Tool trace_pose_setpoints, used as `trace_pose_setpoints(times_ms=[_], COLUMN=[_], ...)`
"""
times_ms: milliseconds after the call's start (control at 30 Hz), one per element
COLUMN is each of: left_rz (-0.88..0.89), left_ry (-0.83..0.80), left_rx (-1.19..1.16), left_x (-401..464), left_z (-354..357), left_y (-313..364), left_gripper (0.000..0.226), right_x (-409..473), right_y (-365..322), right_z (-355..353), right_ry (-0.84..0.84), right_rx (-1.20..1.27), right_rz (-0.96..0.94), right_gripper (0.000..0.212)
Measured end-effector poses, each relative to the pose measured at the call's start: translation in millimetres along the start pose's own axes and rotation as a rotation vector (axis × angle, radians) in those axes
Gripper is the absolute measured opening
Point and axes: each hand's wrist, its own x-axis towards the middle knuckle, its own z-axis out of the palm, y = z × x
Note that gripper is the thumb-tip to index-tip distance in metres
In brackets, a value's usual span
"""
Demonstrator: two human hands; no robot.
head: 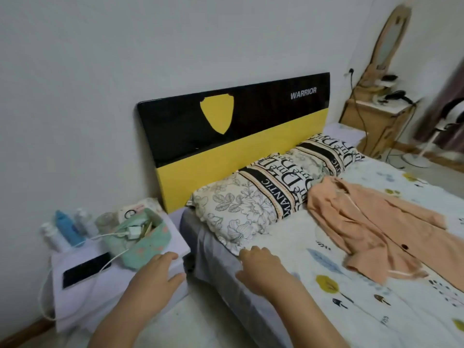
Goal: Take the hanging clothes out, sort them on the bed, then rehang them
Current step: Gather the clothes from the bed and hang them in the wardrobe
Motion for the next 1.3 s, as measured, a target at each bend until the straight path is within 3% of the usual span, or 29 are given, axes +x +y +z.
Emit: trace_pose_setpoints(times_ms=[333, 833, 1300], left_rz=[0.225, 0.556, 0.606], left_ry=[-0.152, -0.401, -0.543], left_rx=[0.093, 0.193, 0.254], left_x=[104, 299, 478], left_z=[65, 118, 207], left_y=[146, 284, 361], left_gripper=[0.046, 0.043, 0.038], right_x=[24, 128, 289], right_y=[164, 310, 434], right_z=[-38, -75, -64], right_ry=[0.008, 0.029, -0.039], right_rx=[0.041, 0.18, 0.22], right_rz=[0.232, 0.557, 0.663], right_gripper=[0.041, 0.035, 0.031])
